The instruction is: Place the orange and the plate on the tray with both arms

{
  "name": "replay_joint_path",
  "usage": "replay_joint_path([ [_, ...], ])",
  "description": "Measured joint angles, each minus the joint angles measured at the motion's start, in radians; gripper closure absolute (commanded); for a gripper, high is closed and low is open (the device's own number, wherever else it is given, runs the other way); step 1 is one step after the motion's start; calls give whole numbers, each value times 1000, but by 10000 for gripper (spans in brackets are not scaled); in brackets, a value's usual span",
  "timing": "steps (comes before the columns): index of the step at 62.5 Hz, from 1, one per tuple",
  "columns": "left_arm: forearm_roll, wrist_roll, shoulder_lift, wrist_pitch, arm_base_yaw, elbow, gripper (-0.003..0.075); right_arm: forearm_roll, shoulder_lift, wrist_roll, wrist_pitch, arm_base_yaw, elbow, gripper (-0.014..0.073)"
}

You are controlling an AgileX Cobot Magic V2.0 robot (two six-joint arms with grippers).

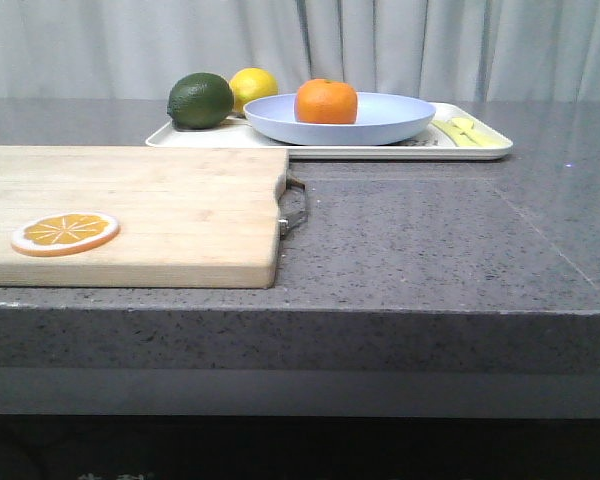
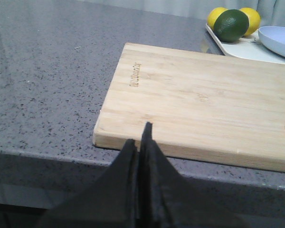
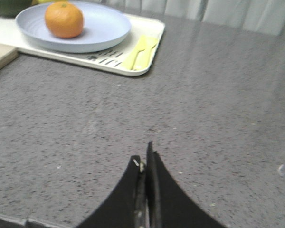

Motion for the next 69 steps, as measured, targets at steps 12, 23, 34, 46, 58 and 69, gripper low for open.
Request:
replay_joint_path([
  [12,0,0,0,0,0,0,738,2,-199,-2,-44,-76,190,654],
  [23,0,0,0,0,0,0,738,10,-330,-3,-29,-87,294,654],
  [34,0,0,0,0,0,0,738,14,-344,-3,-20,-87,297,654],
  [46,0,0,0,0,0,0,738,16,-344,-3,-16,-87,297,654],
  [58,0,0,0,0,0,0,738,16,-344,-3,-15,-87,297,654],
  [69,0,0,0,0,0,0,738,16,-344,-3,-15,-87,297,654],
])
